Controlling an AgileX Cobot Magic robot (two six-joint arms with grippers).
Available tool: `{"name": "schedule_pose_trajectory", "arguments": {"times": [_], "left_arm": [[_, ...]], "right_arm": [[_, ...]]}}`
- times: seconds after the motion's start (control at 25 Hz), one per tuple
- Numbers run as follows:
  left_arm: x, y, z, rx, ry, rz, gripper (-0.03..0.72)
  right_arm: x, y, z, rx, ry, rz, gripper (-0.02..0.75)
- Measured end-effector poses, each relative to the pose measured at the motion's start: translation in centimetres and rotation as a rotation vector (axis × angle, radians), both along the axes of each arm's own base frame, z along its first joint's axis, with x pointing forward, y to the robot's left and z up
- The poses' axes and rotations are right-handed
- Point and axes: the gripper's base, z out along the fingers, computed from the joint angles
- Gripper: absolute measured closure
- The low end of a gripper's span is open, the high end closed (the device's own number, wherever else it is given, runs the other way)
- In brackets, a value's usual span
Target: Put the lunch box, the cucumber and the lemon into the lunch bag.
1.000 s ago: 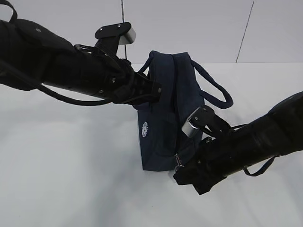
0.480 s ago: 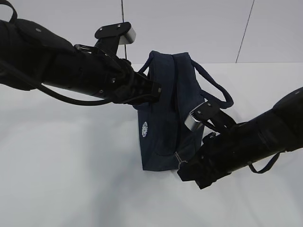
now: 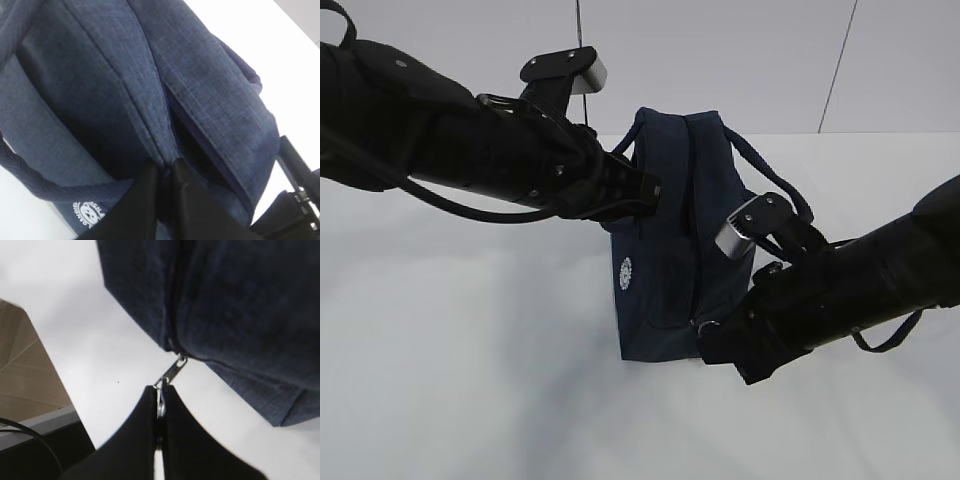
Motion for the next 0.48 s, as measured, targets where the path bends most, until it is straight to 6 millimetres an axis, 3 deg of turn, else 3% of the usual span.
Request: {"name": "schedule_pose_trajectory", "arguments": {"times": [0.48], "left_arm": [[0.08, 0.04, 0.01, 0.002, -0.006, 0.008, 0.673]], "right_arm": [[-0.14, -0.06, 0.98, 0.009, -0.031, 0.002, 0.738]]}}
